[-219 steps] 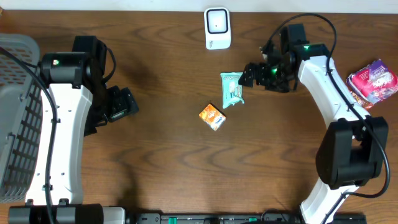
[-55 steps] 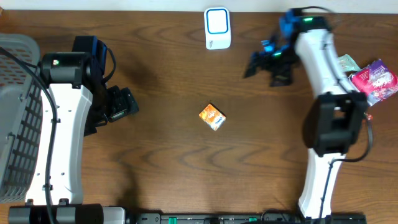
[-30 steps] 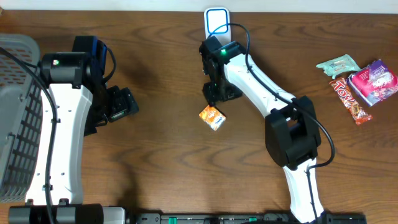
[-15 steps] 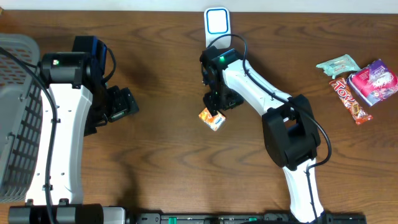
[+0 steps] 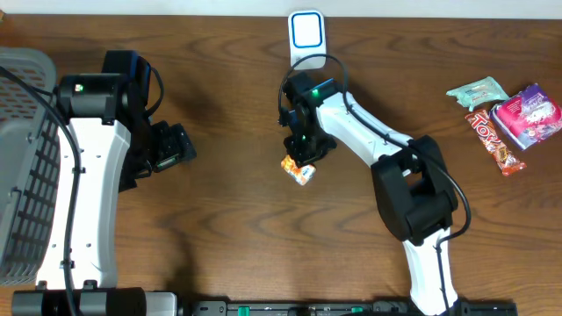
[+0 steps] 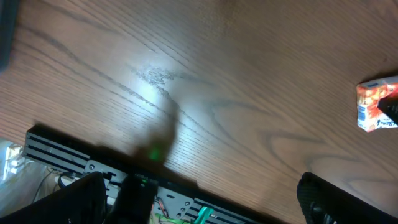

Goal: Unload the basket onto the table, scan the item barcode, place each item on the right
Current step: 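Lower the right gripper and grasp the orange box, then raise the orange box with the right gripper up to the scanner, then carry the orange box to the right edge beside the packs, release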

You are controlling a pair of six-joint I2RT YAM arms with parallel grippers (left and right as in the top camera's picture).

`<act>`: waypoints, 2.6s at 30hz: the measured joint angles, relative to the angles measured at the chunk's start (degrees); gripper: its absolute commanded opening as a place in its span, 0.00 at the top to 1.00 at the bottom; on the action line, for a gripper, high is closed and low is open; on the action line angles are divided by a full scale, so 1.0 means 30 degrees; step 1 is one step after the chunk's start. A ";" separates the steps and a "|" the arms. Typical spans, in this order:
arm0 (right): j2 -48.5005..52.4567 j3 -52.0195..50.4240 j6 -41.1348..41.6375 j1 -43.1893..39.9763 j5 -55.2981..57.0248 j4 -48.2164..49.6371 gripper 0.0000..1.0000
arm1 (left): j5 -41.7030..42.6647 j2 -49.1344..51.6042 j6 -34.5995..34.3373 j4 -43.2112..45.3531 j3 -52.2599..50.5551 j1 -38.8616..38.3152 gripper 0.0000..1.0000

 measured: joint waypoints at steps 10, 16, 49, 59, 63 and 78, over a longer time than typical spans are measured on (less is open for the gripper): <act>0.0583 0.1719 0.1552 0.0007 0.0597 -0.0408 0.99 | 0.0000 0.0000 0.0000 0.0000 0.0000 0.0000 0.02; 0.1064 0.5217 0.1872 0.0080 0.4189 -0.0401 0.99 | 0.0000 0.0000 0.0000 0.0007 0.0000 0.0000 0.02; 0.4583 0.6659 -0.6739 0.0087 1.9001 1.9533 0.98 | 0.0000 0.0000 0.0000 0.0007 0.0000 0.0000 0.02; 0.4787 0.6666 -0.6798 -0.0073 1.9853 1.9868 0.99 | 0.0000 0.0000 0.0000 0.0000 0.0000 0.0000 0.02; 0.4626 0.6666 -0.6798 -0.0372 2.1485 1.9088 0.99 | 0.0000 0.0000 0.0000 0.0000 0.0000 0.0000 0.02; 0.3920 0.6776 -0.1457 -0.6601 2.3176 0.3934 0.99 | 0.0007 0.0000 -0.0007 0.0000 0.0000 0.0000 0.02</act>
